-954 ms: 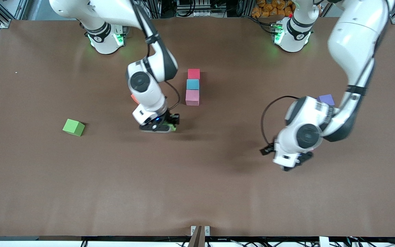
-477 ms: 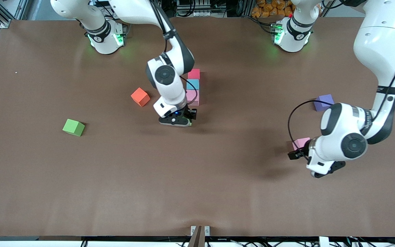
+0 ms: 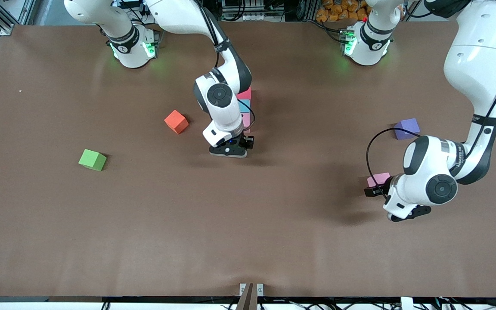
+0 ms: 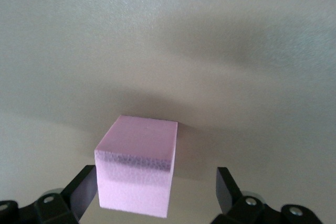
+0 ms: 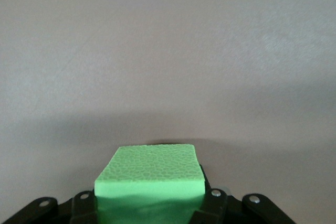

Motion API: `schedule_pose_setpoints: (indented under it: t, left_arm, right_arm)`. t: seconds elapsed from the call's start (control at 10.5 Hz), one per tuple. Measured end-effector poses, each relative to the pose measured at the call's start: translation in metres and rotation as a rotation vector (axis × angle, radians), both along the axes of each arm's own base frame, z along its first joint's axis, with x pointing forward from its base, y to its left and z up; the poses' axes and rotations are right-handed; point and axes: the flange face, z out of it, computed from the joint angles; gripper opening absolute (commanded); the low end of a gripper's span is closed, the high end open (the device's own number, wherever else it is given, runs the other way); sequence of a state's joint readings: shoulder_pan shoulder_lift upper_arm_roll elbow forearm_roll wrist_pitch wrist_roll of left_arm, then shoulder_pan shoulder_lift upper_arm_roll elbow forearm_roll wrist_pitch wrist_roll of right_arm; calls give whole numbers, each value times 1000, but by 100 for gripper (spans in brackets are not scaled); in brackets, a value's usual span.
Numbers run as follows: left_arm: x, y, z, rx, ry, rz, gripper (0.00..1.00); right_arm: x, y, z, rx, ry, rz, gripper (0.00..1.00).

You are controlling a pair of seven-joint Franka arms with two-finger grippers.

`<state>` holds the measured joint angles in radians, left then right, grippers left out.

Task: Arrange blocks into number 1
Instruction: 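Set green block beside pink with the right gripper while the left gripper reaches pink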

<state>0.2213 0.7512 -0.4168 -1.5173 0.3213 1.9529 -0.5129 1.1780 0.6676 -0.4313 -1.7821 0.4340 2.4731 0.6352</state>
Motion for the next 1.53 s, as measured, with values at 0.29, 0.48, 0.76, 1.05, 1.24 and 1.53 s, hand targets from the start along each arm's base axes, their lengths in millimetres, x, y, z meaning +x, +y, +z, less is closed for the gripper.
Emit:
schedule_pose_setpoints:
  t: [0.29,0.48,0.76,1.05,1.24,1.53]
  left_arm:
    - [-2,1,-15,6,20,-21,100]
    - [-6,4,-30,26,39,-38,100]
    - [-6,5,-36,30,46,-39,100]
    - [0,5,-18,35,25,-39,100]
    - [0,4,-5,44,20,-41,100]
    - [-1,-1,0,51,24,-46,100]
  right_arm:
    - [-17,9,-9,-16,52,25,55]
    - [-24,13,-12,-23,74,34,55]
    - [-26,12,-15,-27,82,36,55]
    - [-27,10,-18,-32,86,34,100]
    - [-28,10,-18,-33,87,31,100]
    - [-18,6,-4,-9,71,0,100]
